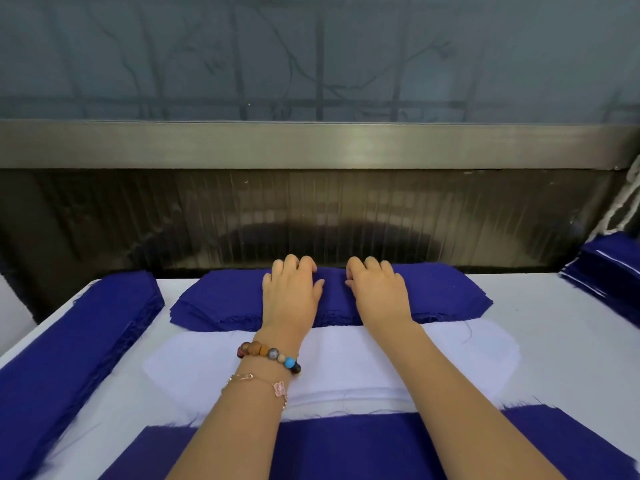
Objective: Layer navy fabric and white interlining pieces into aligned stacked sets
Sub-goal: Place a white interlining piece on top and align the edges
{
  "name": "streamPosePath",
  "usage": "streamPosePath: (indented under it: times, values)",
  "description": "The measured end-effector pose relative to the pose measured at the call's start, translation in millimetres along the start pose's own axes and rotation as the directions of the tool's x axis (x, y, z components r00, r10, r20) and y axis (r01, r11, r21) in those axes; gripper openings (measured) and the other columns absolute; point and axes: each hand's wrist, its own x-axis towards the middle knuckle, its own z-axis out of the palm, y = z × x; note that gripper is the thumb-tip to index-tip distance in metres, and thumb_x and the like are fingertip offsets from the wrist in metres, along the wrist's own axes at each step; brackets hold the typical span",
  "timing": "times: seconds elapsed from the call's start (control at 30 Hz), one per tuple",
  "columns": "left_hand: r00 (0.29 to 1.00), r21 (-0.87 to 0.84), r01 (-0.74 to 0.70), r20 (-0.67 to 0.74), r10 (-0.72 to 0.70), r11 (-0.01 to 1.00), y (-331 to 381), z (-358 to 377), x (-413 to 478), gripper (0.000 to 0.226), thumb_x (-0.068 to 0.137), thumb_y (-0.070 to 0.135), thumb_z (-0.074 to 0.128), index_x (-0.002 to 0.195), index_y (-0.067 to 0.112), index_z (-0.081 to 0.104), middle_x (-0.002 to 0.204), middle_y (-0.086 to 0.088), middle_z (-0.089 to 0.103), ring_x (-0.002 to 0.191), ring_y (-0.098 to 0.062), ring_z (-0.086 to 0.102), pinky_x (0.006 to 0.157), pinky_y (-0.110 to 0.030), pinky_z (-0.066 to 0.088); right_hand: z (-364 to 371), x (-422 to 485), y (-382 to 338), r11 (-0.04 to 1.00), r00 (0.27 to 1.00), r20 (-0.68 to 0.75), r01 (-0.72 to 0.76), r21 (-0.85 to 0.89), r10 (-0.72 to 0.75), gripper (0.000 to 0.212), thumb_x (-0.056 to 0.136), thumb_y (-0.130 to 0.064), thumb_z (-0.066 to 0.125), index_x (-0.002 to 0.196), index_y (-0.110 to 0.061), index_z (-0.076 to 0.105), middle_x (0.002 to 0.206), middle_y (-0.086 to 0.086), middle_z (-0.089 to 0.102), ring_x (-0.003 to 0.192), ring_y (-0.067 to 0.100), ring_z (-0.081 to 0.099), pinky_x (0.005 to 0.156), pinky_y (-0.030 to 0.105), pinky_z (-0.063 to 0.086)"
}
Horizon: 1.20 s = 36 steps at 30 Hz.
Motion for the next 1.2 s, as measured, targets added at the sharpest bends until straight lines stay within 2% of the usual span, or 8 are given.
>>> streamPosePath:
  times: [0.1, 0.23, 0.43, 0.67, 0.83, 0.97, 1.07, 1.2]
  values:
    - [0.998, 0.104, -0.017, 0.058, 0.012, 0.994, -0.9, 4.1, 0.8, 0.040, 0.102, 0.038, 0.036, 0.140, 0.025, 0.039, 0.139, 0.005, 0.045, 0.127, -0.016, 0.038, 0.103, -0.037, 0.030, 2.3, 0.6, 1.4, 1.000, 1.000, -0.005, 0.011, 0.001, -0.011, 0.024, 0.101, -0.028, 0.042, 0.124, -0.020, 0.046, 0.125, 0.004, 0.047, 0.112, 0.020, 0.045, 0.089, 0.032, 0.040]
    - [0.992, 0.068, 0.015, 0.121, -0.023, 0.998, 0.8, 3.8, 1.1, 0.038, 0.103, 0.036, 0.035, 0.138, 0.026, 0.040, 0.140, 0.005, 0.044, 0.131, -0.017, 0.036, 0.113, -0.048, 0.021, 1.2, 0.9, 1.9, 1.000, 1.000, 0.004, -0.009, 0.023, 0.009, 0.022, 0.101, -0.029, 0.044, 0.119, -0.020, 0.049, 0.123, 0.002, 0.047, 0.110, 0.020, 0.045, 0.087, 0.032, 0.041]
    - [0.996, -0.026, 0.028, 0.082, -0.025, 0.999, -0.4, -0.8, -1.2, 0.012, 0.100, 0.034, 0.043, 0.110, 0.028, 0.046, 0.119, 0.007, 0.050, 0.117, -0.017, 0.042, 0.108, -0.046, 0.026, -4.0, 1.2, 5.6, 0.992, 0.997, 0.073, -0.038, 0.118, 0.030, 0.012, 0.099, -0.028, 0.047, 0.109, -0.023, 0.051, 0.118, 0.001, 0.048, 0.107, 0.019, 0.045, 0.085, 0.031, 0.044]
    - [0.997, 0.005, -0.047, 0.061, 0.046, 0.999, -0.5, -5.3, 3.5, 0.013, 0.099, 0.040, 0.045, 0.099, 0.027, 0.051, 0.113, 0.007, 0.052, 0.113, -0.016, 0.043, 0.102, -0.040, 0.033, -6.2, 2.0, 4.4, 0.997, 0.995, 0.095, -0.011, 0.072, 0.004, 0.014, 0.098, -0.021, 0.049, 0.111, -0.018, 0.051, 0.121, 0.004, 0.046, 0.108, 0.021, 0.044, 0.084, 0.033, 0.044]
    - [0.995, -0.040, -0.033, 0.095, 0.036, 0.999, 1.3, -1.9, 10.6, 0.018, 0.097, 0.036, 0.052, 0.107, 0.021, 0.054, 0.111, 0.000, 0.056, 0.103, -0.016, 0.049, 0.089, -0.032, 0.040, -3.4, 2.0, 6.1, 0.998, 0.997, 0.056, 0.054, 0.012, -0.055, 0.021, 0.099, -0.017, 0.046, 0.118, -0.013, 0.050, 0.124, 0.006, 0.046, 0.111, 0.021, 0.042, 0.089, 0.030, 0.040]
    - [0.980, -0.100, 0.042, 0.198, -0.021, 0.994, 1.6, -0.1, 15.2, 0.034, 0.100, 0.034, 0.047, 0.130, 0.018, 0.046, 0.119, -0.005, 0.060, 0.107, -0.022, 0.056, 0.088, -0.035, 0.047, -1.7, 1.5, 6.2, 0.995, 0.995, 0.028, 0.094, -0.021, -0.093, 0.021, 0.099, -0.015, 0.045, 0.119, -0.012, 0.049, 0.123, 0.006, 0.045, 0.109, 0.020, 0.041, 0.088, 0.028, 0.038]
    - [0.983, -0.080, 0.042, 0.184, -0.026, 0.996, -0.4, 1.6, 14.2, 0.037, 0.101, 0.037, 0.044, 0.133, 0.019, 0.045, 0.113, -0.005, 0.064, 0.100, -0.022, 0.060, 0.084, -0.035, 0.049, -1.7, 0.2, 5.9, 0.993, 0.993, -0.015, 0.114, -0.040, -0.115, 0.018, 0.099, -0.014, 0.043, 0.116, -0.012, 0.049, 0.119, 0.005, 0.045, 0.106, 0.019, 0.040, 0.083, 0.027, 0.036]
    - [0.991, -0.028, -0.041, 0.123, 0.044, 0.999, -3.1, 4.4, 10.6, 0.038, 0.098, 0.040, 0.049, 0.132, 0.025, 0.047, 0.123, -0.001, 0.058, 0.113, -0.020, 0.053, 0.091, -0.034, 0.043, -2.7, -1.5, 8.8, 0.990, 0.990, -0.037, 0.137, -0.015, -0.138, 0.020, 0.097, -0.011, 0.045, 0.116, -0.013, 0.048, 0.121, 0.003, 0.044, 0.109, 0.019, 0.039, 0.088, 0.028, 0.035]
